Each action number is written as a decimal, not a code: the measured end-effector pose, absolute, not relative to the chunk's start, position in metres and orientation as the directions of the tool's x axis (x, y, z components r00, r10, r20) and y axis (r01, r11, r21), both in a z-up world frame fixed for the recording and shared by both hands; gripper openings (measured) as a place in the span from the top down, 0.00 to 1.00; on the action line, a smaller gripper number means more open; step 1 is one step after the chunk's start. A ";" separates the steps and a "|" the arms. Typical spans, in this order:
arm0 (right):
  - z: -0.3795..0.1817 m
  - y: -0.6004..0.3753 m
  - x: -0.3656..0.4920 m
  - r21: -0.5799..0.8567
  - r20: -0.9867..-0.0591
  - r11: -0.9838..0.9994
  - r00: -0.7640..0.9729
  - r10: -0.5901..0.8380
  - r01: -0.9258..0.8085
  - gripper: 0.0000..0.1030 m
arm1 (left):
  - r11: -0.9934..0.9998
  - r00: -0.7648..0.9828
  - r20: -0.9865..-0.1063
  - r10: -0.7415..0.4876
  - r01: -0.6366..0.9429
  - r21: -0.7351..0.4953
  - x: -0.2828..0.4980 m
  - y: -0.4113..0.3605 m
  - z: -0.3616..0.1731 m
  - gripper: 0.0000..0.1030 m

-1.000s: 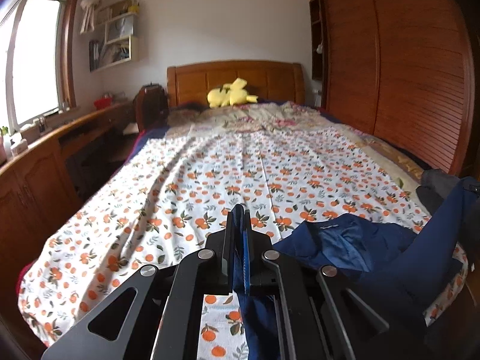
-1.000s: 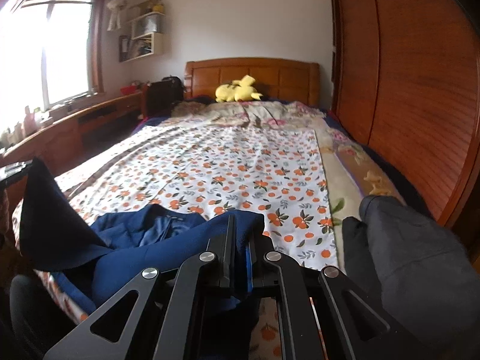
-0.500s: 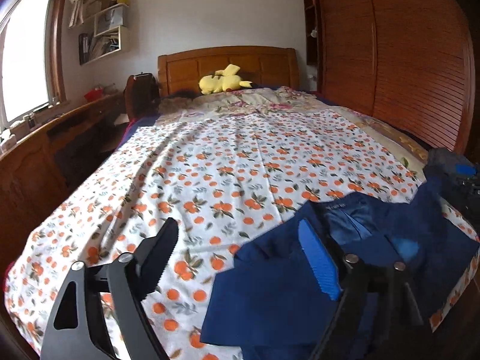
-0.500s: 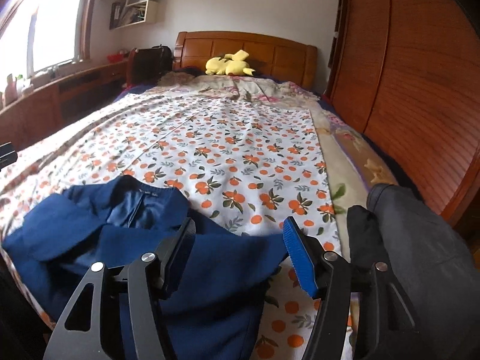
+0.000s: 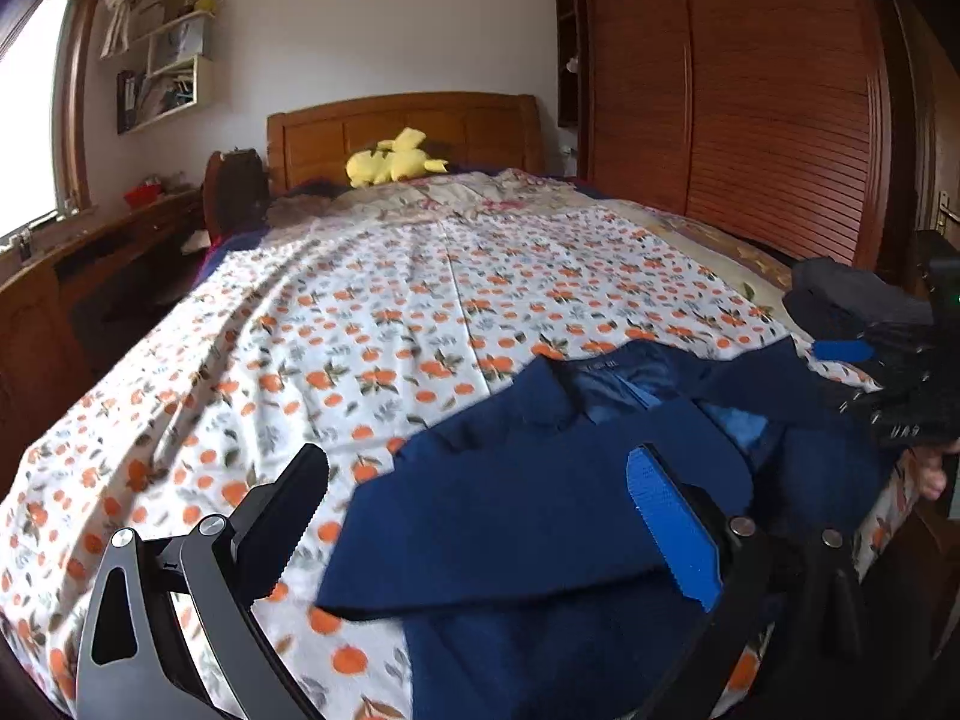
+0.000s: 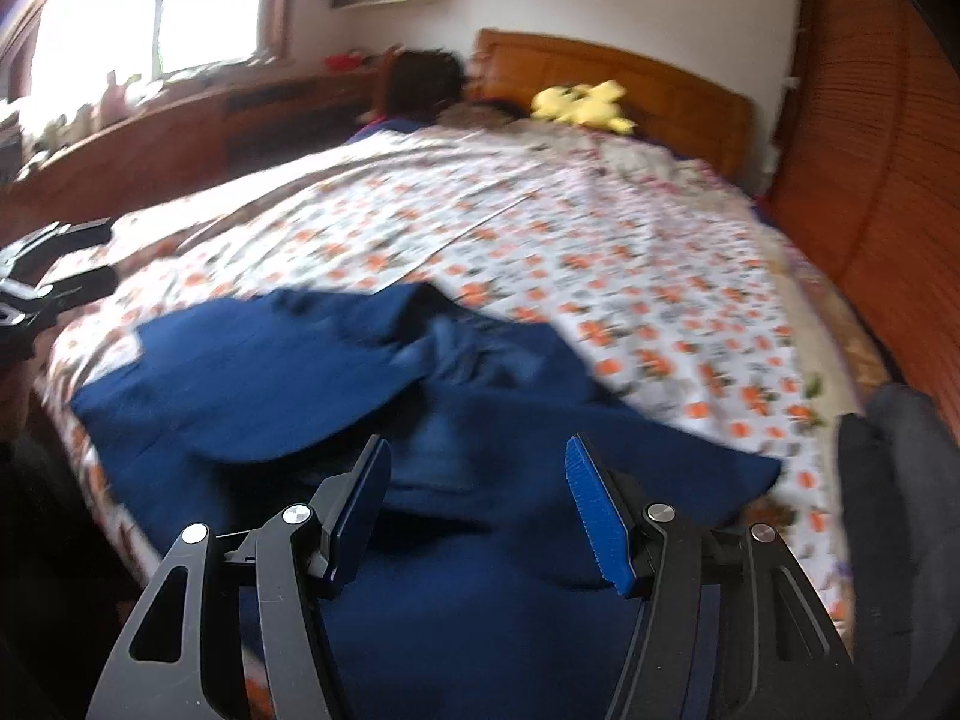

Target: Fold large clothes

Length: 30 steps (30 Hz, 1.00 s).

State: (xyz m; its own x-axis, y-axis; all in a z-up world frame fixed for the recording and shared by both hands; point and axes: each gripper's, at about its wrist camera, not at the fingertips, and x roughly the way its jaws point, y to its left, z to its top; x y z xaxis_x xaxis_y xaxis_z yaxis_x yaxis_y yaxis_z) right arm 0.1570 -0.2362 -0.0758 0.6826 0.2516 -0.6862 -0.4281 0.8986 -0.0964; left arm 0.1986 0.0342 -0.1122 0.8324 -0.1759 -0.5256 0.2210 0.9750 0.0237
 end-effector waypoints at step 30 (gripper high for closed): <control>-0.077 -0.148 0.279 -0.177 -0.703 0.825 0.656 0.275 -0.536 0.97 | 0.985 0.855 -0.500 -0.139 0.172 0.020 0.181 0.056 -0.107 0.03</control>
